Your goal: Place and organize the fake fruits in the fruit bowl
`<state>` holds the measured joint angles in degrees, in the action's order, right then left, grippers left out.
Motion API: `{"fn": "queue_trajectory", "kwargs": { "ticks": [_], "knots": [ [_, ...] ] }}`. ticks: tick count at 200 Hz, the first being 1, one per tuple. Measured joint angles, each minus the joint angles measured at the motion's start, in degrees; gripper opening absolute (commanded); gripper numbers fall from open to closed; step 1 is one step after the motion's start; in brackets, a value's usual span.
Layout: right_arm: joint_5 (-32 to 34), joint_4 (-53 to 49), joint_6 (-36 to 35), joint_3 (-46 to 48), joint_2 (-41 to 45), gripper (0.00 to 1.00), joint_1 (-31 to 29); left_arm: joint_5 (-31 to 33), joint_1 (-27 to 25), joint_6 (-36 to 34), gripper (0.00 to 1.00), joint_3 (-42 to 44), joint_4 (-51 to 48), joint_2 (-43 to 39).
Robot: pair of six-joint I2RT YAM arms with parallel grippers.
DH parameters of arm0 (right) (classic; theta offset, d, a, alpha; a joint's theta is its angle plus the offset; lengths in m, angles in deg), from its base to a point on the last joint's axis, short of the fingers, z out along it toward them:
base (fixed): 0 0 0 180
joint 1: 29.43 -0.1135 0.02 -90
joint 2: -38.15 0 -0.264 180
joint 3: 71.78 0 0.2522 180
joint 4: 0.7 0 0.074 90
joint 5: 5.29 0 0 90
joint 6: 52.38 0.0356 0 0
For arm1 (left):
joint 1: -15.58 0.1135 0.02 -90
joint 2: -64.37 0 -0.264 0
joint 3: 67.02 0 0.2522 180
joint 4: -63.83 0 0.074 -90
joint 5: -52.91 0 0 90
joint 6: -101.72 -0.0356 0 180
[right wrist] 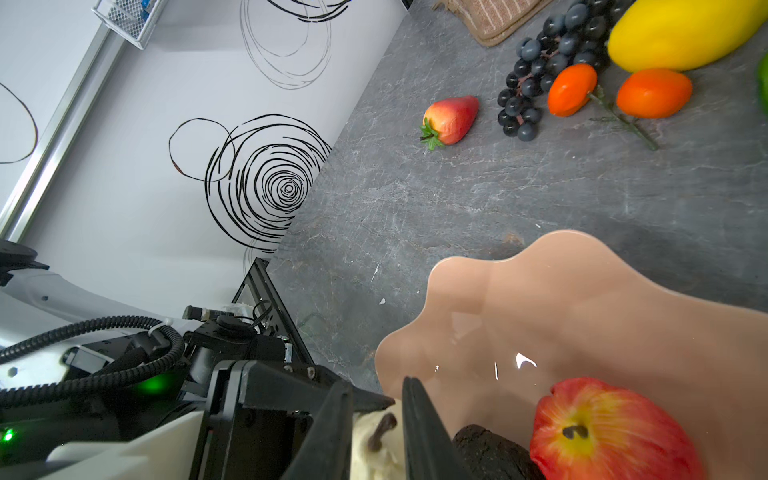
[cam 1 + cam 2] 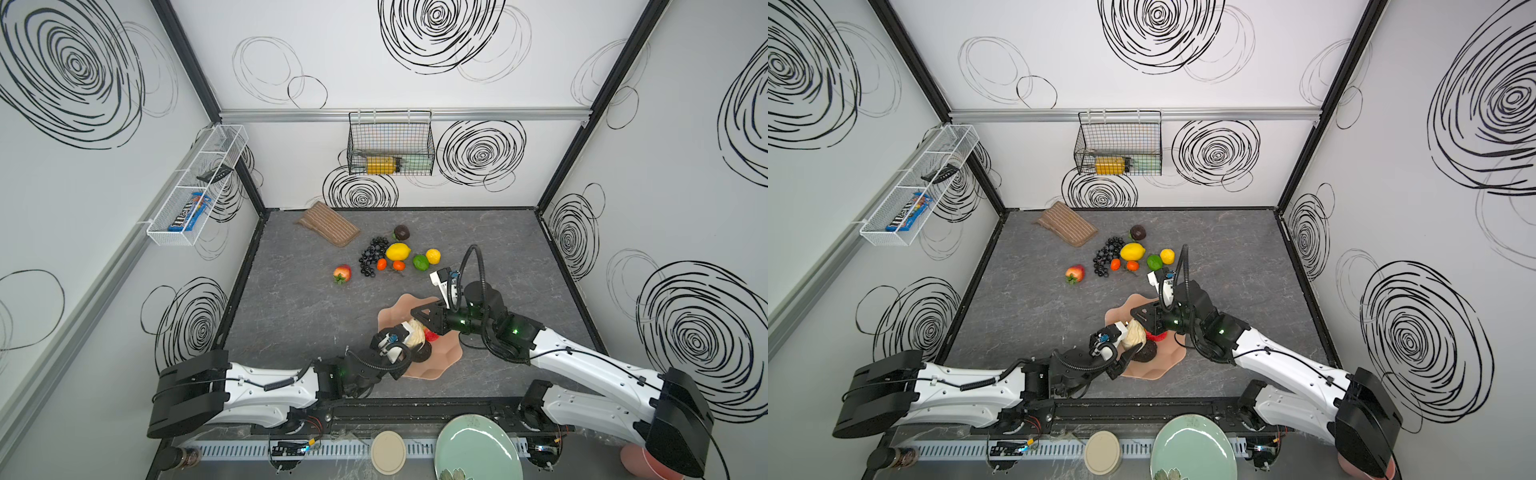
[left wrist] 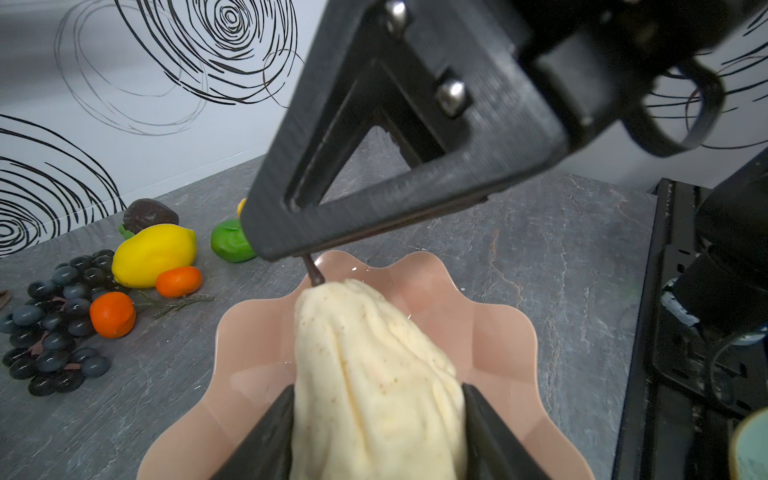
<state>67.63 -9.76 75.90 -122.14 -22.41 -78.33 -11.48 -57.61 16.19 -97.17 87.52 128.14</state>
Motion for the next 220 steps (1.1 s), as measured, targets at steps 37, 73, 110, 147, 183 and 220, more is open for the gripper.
{"fn": "queue_trajectory", "kwargs": {
  "ticks": [37,73,110,147,183,220],
  "knots": [
    [-0.1,0.0,-0.2,-0.1,-0.6,0.17,-0.2,0.0,0.0,-0.5,0.54,0.0,0.0,0.0],
    [-0.2,-0.2,-0.6,-0.5,-0.7,0.07,-0.7,0.0,0.0,-0.8,0.60,0.0,0.0,0.1],
    [0.9,-0.4,-1.6,-1.1,-0.9,0.06,-1.2,0.1,0.0,-1.0,0.86,-0.1,-1.7,-1.5],
    [3.7,0.3,-4.2,-3.0,-4.5,0.05,-2.3,0.7,0.0,0.3,0.94,2.2,-3.3,-13.4],
    [7.0,1.8,-7.5,-4.7,-8.4,0.05,-5.0,3.3,0.0,2.7,0.96,8.0,-4.9,-28.5],
    [9.9,3.9,-10.2,-6.3,-12.7,0.04,-6.3,6.2,1.9,4.3,0.95,10.7,-10.9,-40.5]
  ]
}}
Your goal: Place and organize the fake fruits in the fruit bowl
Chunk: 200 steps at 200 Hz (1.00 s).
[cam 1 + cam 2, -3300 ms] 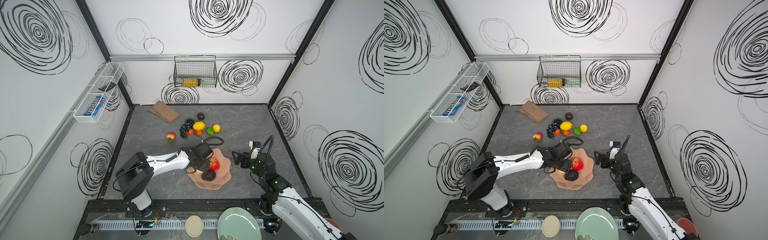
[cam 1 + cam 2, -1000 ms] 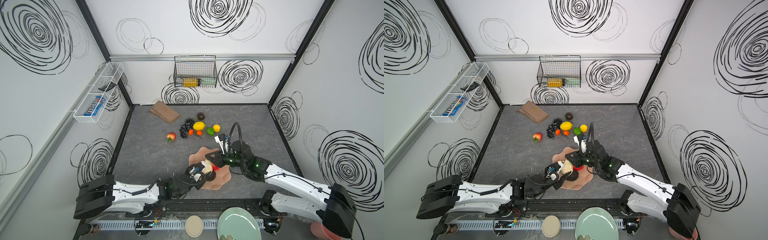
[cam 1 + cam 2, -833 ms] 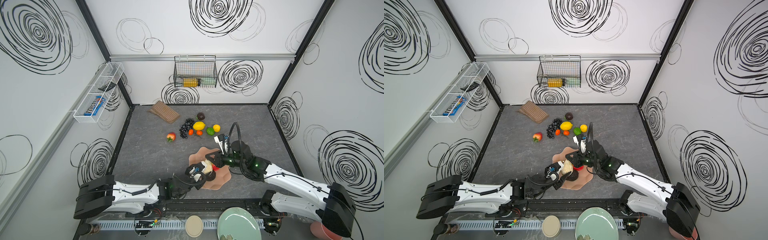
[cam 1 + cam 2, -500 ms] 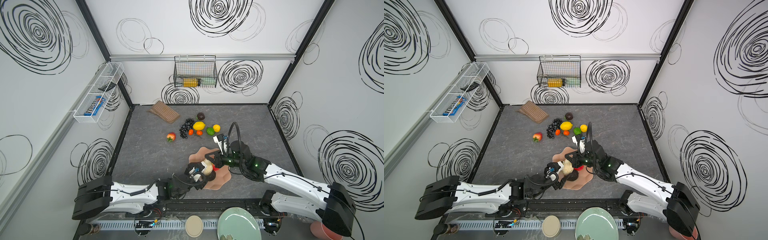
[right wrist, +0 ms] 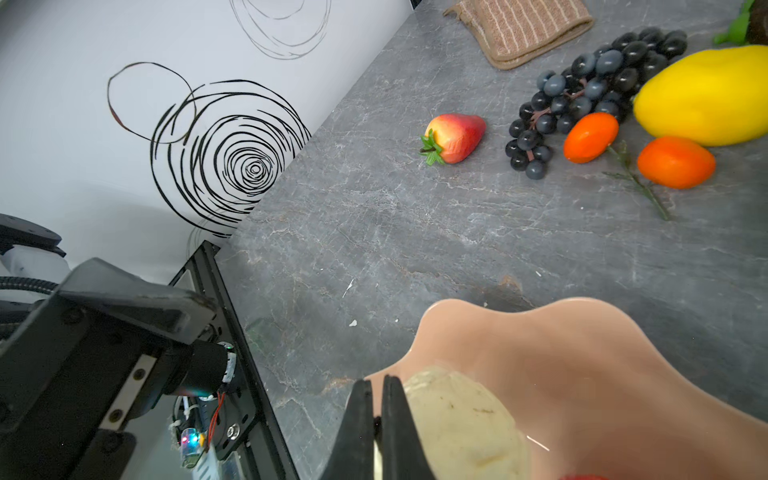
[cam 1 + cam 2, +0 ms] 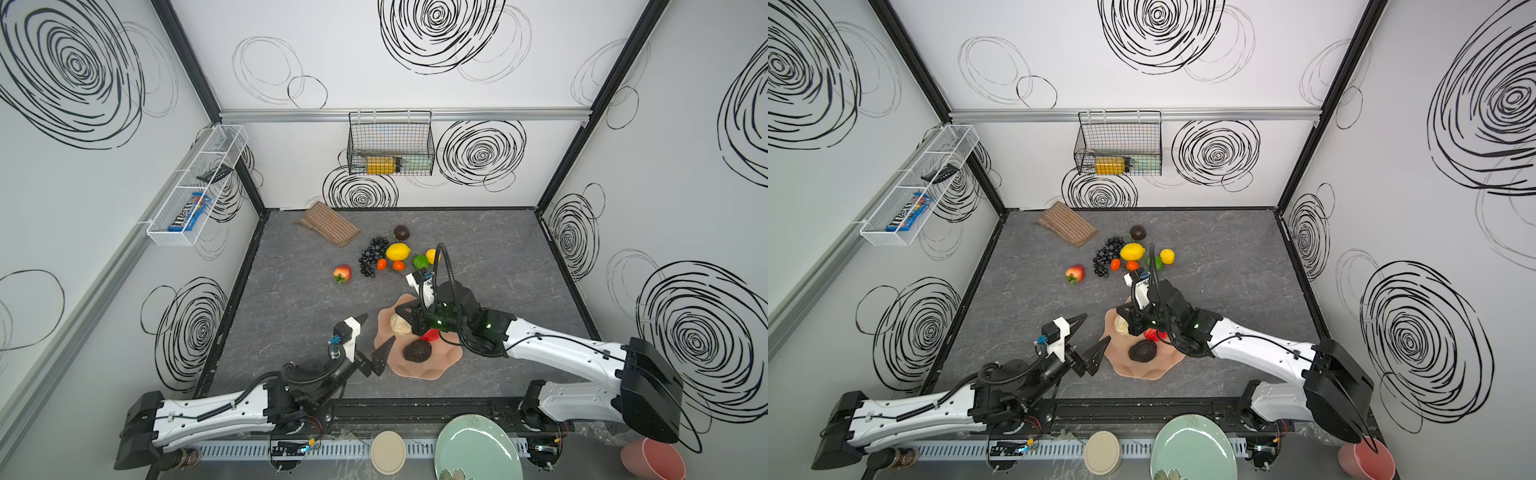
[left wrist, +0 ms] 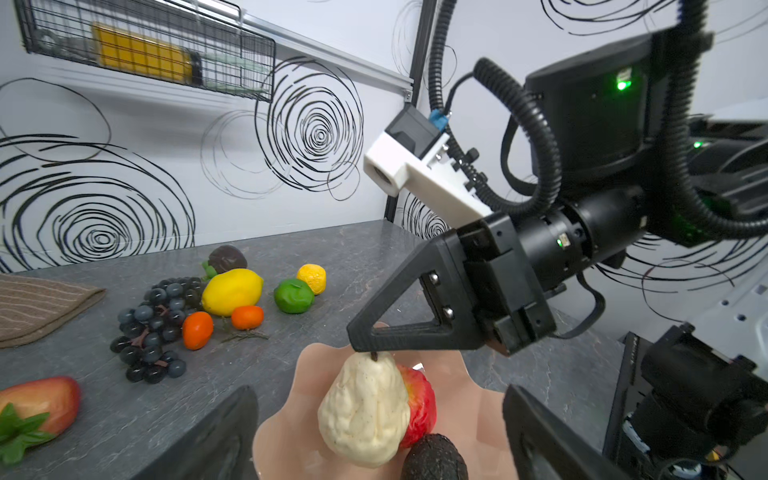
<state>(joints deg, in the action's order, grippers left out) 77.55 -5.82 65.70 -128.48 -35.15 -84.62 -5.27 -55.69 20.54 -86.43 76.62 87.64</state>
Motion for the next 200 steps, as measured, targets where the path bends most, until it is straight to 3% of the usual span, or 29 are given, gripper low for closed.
{"fn": "queue_trajectory", "kwargs": {
  "ticks": [69,200],
  "knots": [
    [3.9,0.6,-2.3,-1.2,-5.9,0.03,-0.1,0.5,3.7,0.9,0.96,0.7,-9.1,-7.2],
    [9.4,-2.8,-2.9,-1.3,-9.7,0.08,-2.9,-2.7,8.7,1.7,0.96,2.1,-12.3,-8.1]
  ]
}}
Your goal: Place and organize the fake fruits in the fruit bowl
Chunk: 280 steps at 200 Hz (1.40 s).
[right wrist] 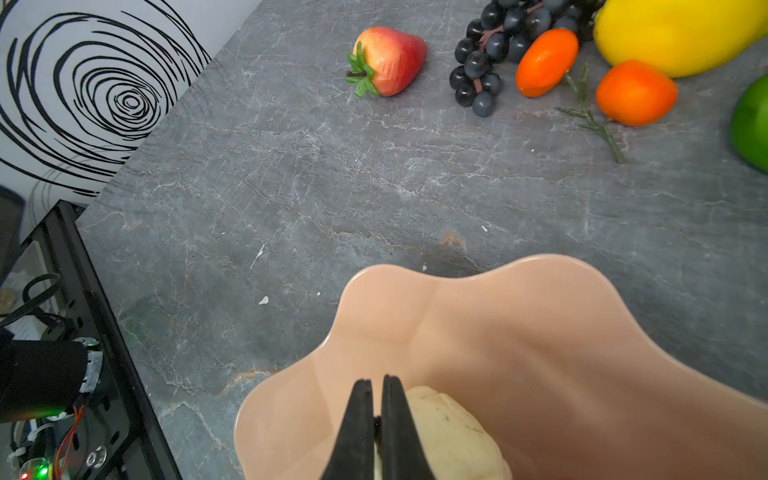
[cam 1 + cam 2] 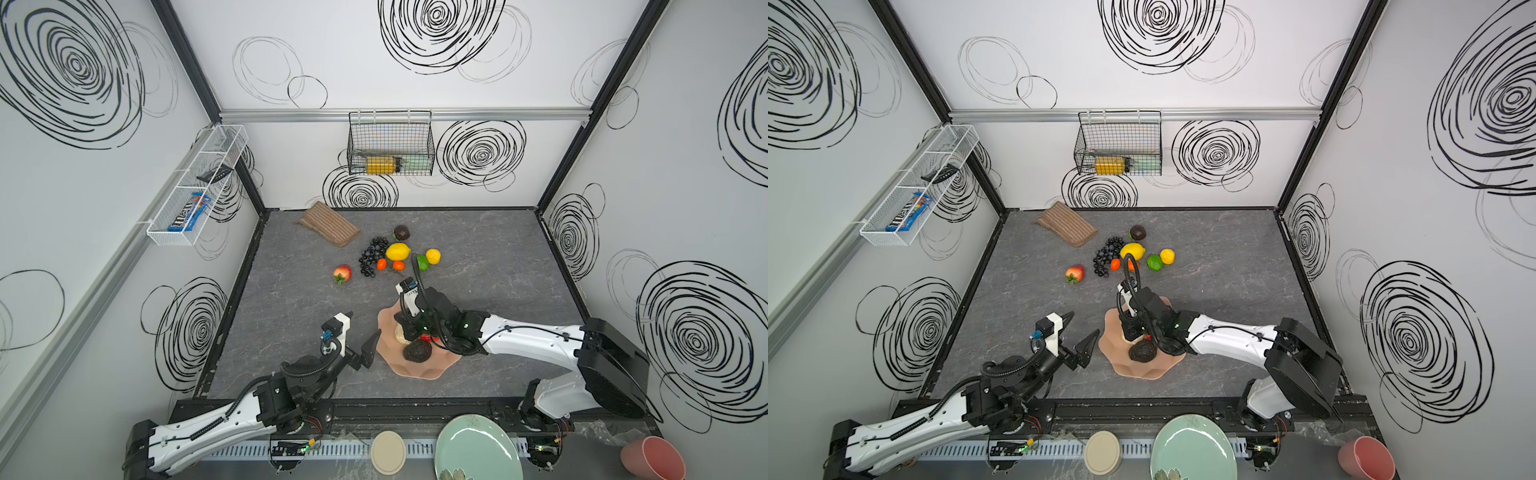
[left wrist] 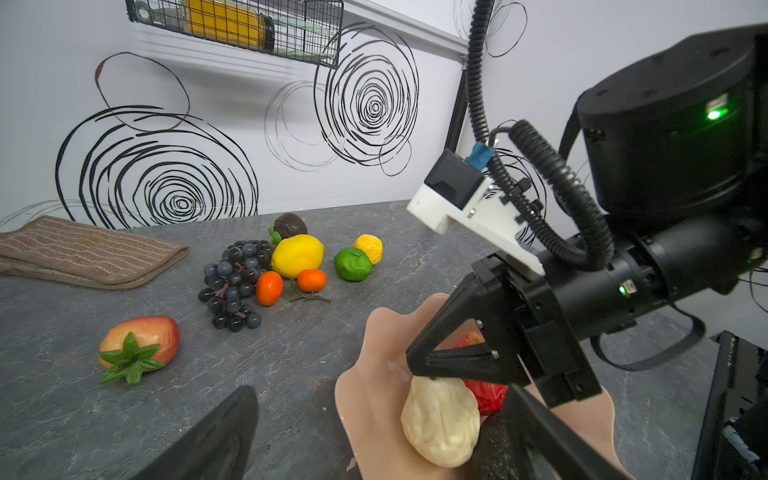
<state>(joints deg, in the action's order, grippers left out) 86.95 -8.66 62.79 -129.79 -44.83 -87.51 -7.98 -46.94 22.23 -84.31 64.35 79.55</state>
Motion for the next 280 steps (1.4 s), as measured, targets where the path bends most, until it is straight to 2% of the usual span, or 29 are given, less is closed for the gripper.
{"fn": "queue_trajectory", "kwargs": {
  "ticks": [78,137,177,219,244,280],
  "knots": [
    [0.6,-0.6,0.0,0.2,1.5,0.25,-0.3,-1.2,1.2,0.1,0.96,0.4,-0.5,0.0],
    [0.6,-0.6,0.0,0.2,2.2,0.34,-0.5,-2.2,1.9,0.2,0.96,0.7,-0.5,0.0],
    [0.6,-2.2,-0.2,0.2,3.7,0.48,-0.5,-2.5,2.5,0.5,0.96,1.0,-0.5,0.0],
    [2.8,-5.2,-1.9,-0.1,10.1,0.60,0.5,-2.5,4.8,2.5,0.96,0.4,-1.9,1.0],
    [3.1,-5.4,-3.5,-0.6,13.4,0.63,5.4,-2.5,7.2,4.0,0.96,-1.3,-3.2,2.8],
    [0.6,-5.3,-5.1,-3.6,11.2,0.68,19.3,-2.3,9.5,4.9,0.96,-2.3,-3.9,4.2]
  ]
}}
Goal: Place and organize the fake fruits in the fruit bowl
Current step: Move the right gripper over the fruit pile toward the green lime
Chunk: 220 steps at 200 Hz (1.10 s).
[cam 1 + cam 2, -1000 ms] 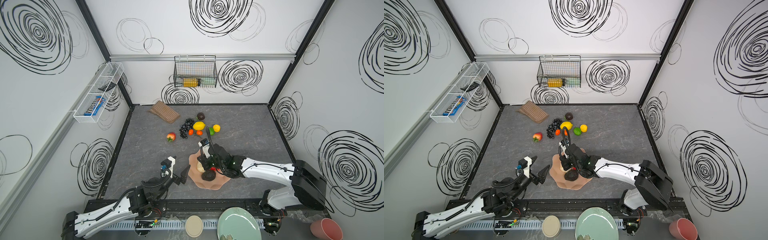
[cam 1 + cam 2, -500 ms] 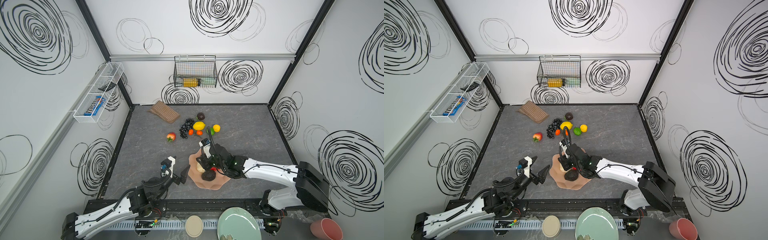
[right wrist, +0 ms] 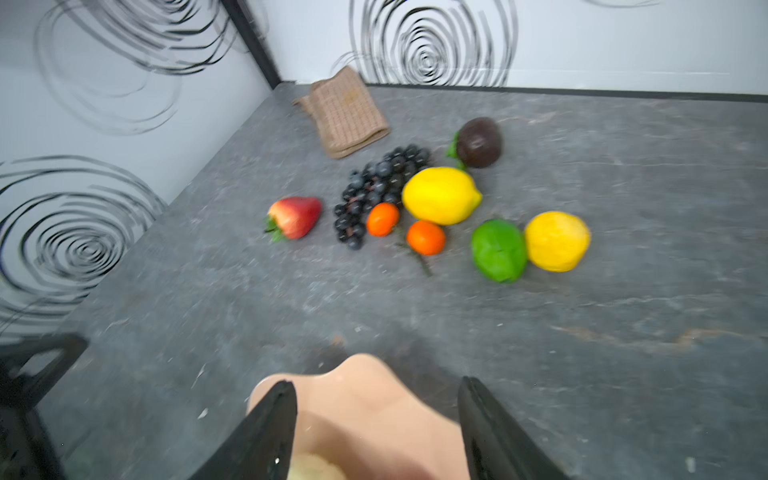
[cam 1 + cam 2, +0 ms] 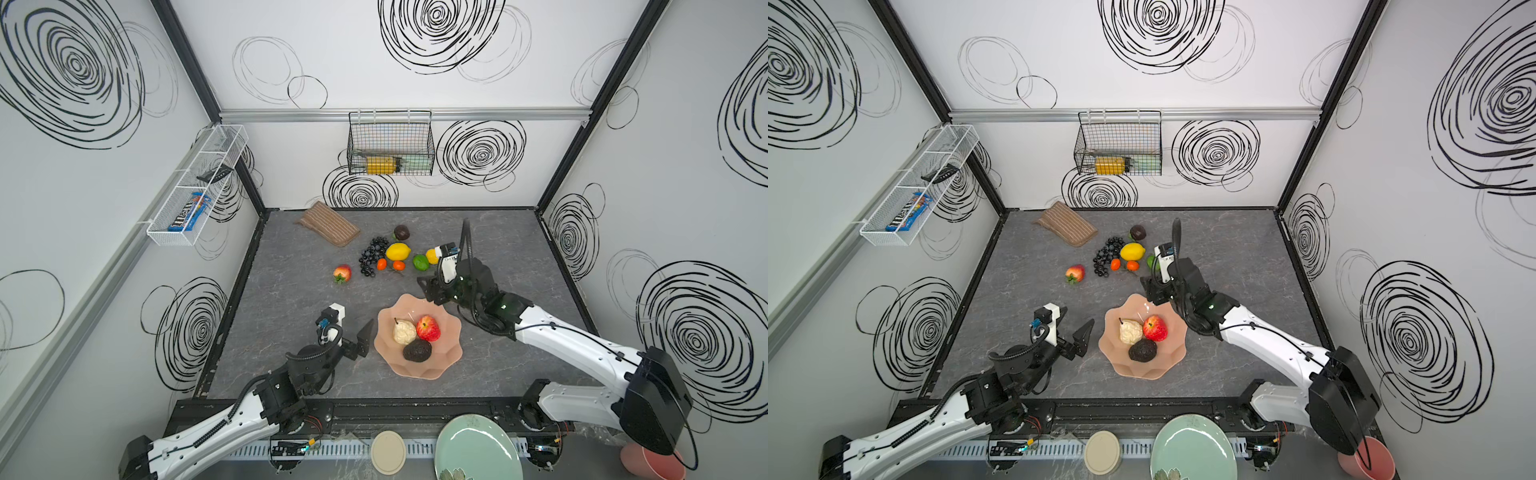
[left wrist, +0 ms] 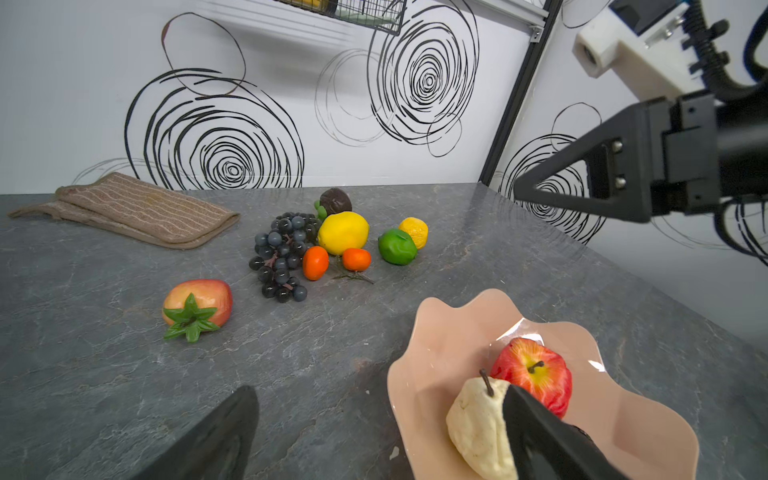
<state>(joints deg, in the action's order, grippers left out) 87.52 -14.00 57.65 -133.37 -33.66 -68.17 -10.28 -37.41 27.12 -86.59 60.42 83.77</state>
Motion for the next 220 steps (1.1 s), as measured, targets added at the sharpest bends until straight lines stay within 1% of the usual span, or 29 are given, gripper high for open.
{"fn": "queue_trajectory", "kwargs": {
  "ticks": [15,34,62,83,122,164,180,220],
  "knots": [
    [-1.6,0.0,-0.4,-2.5,-3.7,0.69,4.7,0.0,0.7,0.3,0.96,0.0,-0.3,-0.3],
    [-4.0,0.1,-0.9,-6.2,-9.7,0.70,9.1,0.0,1.4,0.7,0.96,0.2,-0.9,-2.4],
    [-7.6,-0.3,-1.6,-11.0,-18.1,0.73,13.4,-0.3,2.5,1.4,0.96,0.9,-1.9,-7.0],
    [-8.8,-2.0,-2.1,-15.7,-24.1,0.73,15.4,-0.4,3.3,1.6,0.95,1.1,-2.8,-9.0],
    [-10.0,-4.7,-3.3,-24.4,-34.3,0.73,17.7,-1.3,3.9,1.9,0.95,1.2,-3.0,-8.4],
    [-10.8,-7.0,-3.9,-29.9,-42.1,0.73,18.3,-2.3,3.9,1.9,0.95,1.2,-3.0,-5.5],
    [-11.1,-7.6,-3.9,-30.6,-43.2,0.74,18.2,-2.6,3.9,2.0,0.95,1.2,-3.0,-5.0],
    [-11.8,-8.1,-3.8,-30.3,-42.6,0.74,17.4,-2.8,4.0,2.0,0.96,1.2,-2.9,-4.6]
  ]
}}
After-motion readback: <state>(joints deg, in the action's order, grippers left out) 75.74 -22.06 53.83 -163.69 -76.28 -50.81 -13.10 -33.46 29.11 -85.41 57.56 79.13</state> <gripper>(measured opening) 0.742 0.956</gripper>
